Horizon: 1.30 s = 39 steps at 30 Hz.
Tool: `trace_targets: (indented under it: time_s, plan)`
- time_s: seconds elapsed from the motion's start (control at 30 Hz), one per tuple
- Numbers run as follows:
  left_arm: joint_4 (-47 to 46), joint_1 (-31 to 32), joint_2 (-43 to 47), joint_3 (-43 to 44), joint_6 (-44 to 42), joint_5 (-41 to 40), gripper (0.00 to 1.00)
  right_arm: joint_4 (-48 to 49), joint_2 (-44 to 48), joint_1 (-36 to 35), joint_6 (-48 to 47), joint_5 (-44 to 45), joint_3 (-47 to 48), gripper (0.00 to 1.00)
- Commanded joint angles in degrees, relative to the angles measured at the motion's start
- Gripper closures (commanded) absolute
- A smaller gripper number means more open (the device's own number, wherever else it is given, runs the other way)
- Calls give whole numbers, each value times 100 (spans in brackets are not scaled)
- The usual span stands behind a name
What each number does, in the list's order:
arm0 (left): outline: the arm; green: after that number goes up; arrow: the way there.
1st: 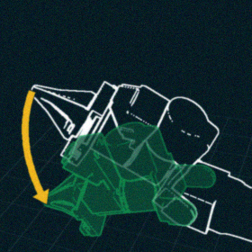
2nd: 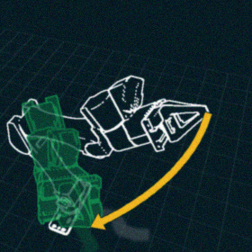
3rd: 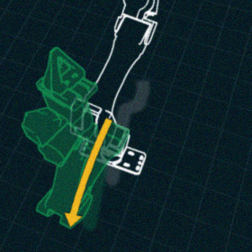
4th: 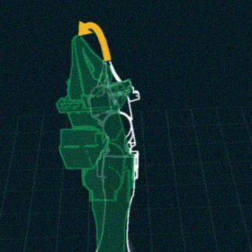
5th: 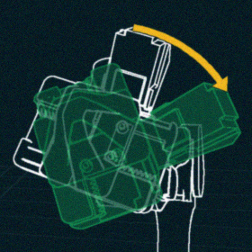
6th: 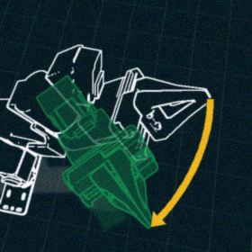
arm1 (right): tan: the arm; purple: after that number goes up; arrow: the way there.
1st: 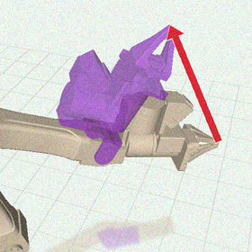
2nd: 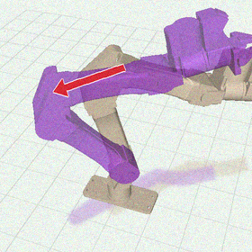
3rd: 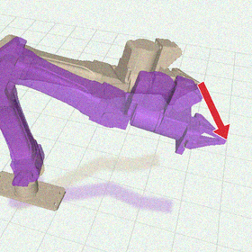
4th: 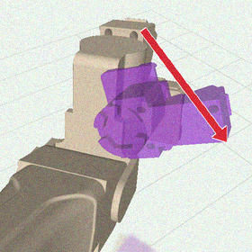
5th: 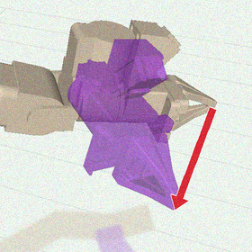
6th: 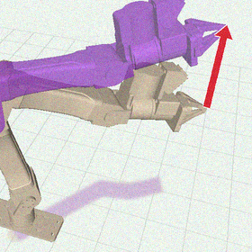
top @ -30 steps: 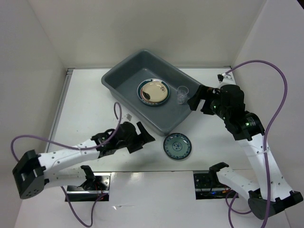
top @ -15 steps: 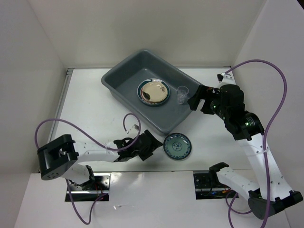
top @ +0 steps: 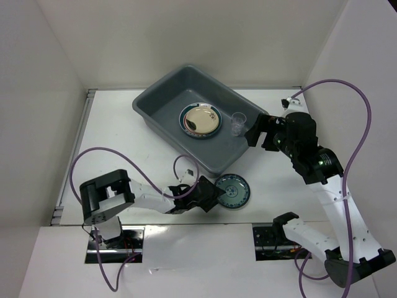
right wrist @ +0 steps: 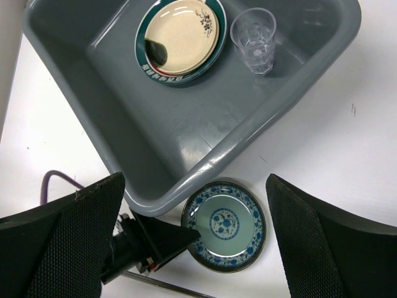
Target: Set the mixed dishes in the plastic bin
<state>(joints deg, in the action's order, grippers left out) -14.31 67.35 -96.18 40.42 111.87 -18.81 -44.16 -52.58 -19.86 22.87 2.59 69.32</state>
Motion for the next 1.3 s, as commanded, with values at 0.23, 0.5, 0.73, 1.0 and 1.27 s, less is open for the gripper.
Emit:
trace_targets:
  time_s: [0.23,0.5,0.73,1.0,1.27]
  plan:
    - [287,94,-296,132,397,79,67,171,300,-168,-125,189,-234,1]
    - [596,94,-296,326,344,193,100,171,301,-168,-125,312,-235,1]
    - [824,41,265,458,-490,946,100,118,406,-168,-125,427,-120,1]
    - [1439,-161,1619,238,-1193,1679,100,118,670,-168,-125,479,-173,1]
    - [1931,-283,2385,1158,-1975,1363,100,118,854,-168,-64,532,-95,1]
